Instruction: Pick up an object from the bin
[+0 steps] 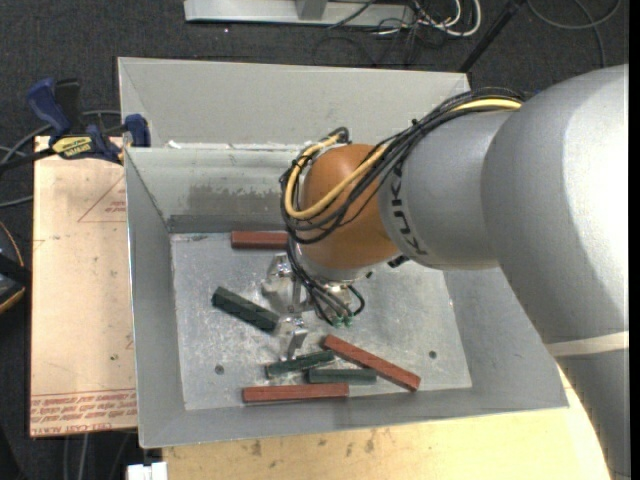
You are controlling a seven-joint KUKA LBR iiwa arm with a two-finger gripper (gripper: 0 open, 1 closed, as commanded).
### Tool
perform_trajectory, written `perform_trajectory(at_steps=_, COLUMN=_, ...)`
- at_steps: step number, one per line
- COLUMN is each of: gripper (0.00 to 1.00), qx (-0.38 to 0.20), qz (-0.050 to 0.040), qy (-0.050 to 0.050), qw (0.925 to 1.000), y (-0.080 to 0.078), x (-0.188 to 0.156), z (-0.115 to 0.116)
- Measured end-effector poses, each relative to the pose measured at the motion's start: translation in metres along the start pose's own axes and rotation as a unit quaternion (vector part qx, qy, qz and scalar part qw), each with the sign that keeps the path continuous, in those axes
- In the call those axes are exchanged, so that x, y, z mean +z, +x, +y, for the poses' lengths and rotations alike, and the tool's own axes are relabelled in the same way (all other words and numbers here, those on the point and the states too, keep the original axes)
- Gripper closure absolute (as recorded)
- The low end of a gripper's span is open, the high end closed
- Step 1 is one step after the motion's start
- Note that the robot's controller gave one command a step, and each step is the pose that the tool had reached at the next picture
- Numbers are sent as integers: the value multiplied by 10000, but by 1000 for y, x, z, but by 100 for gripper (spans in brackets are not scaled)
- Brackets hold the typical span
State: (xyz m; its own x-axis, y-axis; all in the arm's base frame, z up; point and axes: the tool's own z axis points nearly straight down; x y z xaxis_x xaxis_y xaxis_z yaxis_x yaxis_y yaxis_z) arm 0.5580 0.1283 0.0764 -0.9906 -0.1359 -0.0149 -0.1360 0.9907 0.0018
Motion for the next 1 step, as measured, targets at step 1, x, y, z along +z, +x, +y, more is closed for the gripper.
perform_trajectory(at_steps=1, gripper=0, qx=0, qz=0, qy=0, qw=10000, y=0, x=0, z=0)
